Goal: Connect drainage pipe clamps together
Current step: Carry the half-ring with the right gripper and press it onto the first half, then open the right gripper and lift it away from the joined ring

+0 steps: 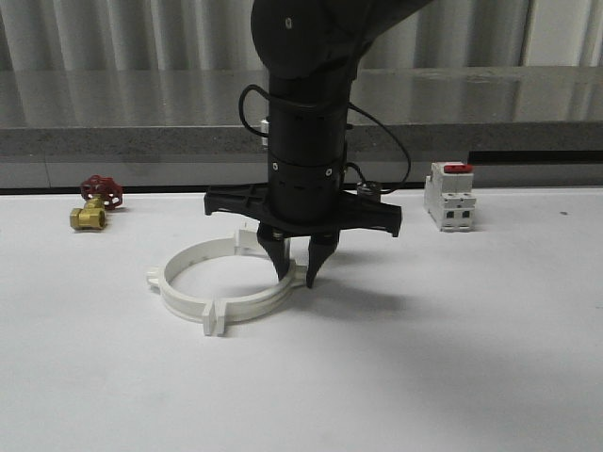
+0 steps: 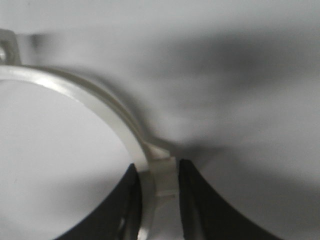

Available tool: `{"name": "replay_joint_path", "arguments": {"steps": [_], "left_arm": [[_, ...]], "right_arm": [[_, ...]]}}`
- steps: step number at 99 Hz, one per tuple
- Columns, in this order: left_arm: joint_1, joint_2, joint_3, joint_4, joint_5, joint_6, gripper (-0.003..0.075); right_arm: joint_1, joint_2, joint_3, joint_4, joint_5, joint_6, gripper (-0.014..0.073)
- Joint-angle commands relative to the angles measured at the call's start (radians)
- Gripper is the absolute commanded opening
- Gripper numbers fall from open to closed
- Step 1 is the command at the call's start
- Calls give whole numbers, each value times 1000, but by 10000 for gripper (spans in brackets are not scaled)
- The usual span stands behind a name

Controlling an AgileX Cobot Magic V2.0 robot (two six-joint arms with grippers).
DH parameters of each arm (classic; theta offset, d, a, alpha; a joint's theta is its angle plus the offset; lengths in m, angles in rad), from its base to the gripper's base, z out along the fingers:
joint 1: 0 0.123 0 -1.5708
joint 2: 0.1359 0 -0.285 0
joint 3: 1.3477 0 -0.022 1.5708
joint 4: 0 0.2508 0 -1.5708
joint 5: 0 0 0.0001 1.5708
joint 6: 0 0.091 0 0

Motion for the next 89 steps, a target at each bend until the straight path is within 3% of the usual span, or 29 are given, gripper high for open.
{"name": "replay_joint_path", "arguments": {"steps": [1, 35, 69, 89], "left_arm": [[0, 6, -25, -3, -77, -2, -20], [0, 6, -25, -3, -77, -2, -20], [0, 6, -25, -3, -77, -2, -20], [0, 6, -25, -3, -77, -2, -20]], "right_arm": [[0, -54, -32, -1, -26, -1, 144], [0, -54, -32, 2, -41, -1, 150], [0, -54, -32, 2, -48, -1, 369], [0, -54, -32, 4, -54, -1, 388]]}}
